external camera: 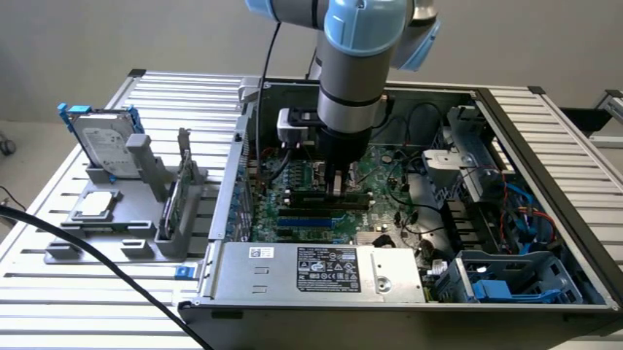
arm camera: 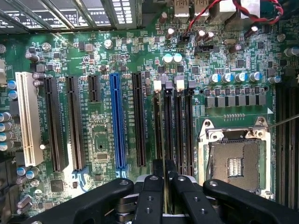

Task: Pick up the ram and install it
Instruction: 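Insert the ram into the slot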

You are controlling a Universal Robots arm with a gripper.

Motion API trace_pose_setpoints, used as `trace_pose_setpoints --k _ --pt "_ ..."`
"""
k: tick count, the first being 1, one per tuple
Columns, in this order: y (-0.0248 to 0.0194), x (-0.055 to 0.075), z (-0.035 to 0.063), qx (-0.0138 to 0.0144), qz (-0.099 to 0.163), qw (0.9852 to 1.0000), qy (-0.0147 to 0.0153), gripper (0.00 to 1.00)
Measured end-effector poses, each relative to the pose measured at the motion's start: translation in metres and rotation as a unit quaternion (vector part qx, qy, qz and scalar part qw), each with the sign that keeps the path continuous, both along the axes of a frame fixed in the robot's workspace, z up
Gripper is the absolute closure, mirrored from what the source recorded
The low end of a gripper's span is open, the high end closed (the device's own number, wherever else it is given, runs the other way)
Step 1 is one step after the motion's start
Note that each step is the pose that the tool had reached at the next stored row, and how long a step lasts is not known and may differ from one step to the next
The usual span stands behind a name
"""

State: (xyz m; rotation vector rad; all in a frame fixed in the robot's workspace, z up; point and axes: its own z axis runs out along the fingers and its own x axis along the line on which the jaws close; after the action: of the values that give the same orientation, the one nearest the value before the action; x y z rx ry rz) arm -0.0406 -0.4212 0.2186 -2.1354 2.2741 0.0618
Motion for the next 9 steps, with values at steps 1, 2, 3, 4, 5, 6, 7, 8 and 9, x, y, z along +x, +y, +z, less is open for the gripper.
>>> trace_pose_setpoints --k 1,2,3,4,5,6,7,8,9 --pt "0.0 0.0 -0.0004 0.0004 0.0 1.0 0.0 0.86" --pt "0.0 0.0 -0.0006 0.0007 0.0 1.0 0.0 0.86" --pt "0.0 0.0 -0.0007 0.001 0.0 1.0 0.0001 0.86" --pt "0.0 0.0 -0.0008 0.0017 0.0 1.0 0.0002 0.86" --pt "0.0 0.0 -0.0008 0.0019 0.0 1.0 0.0004 0.84" --pt "0.0 0.0 -0.0008 0.0021 0.0 1.0 0.0005 0.84" --pt "-0.0001 0.0 -0.0006 0.0025 0.0 1.0 0.0007 0.77" --pt "-0.0001 0.0 0.0004 0.0032 0.0 1.0 0.0009 0.77" --pt "-0.0001 0.0 0.0022 0.0042 0.0 1.0 0.001 0.77"
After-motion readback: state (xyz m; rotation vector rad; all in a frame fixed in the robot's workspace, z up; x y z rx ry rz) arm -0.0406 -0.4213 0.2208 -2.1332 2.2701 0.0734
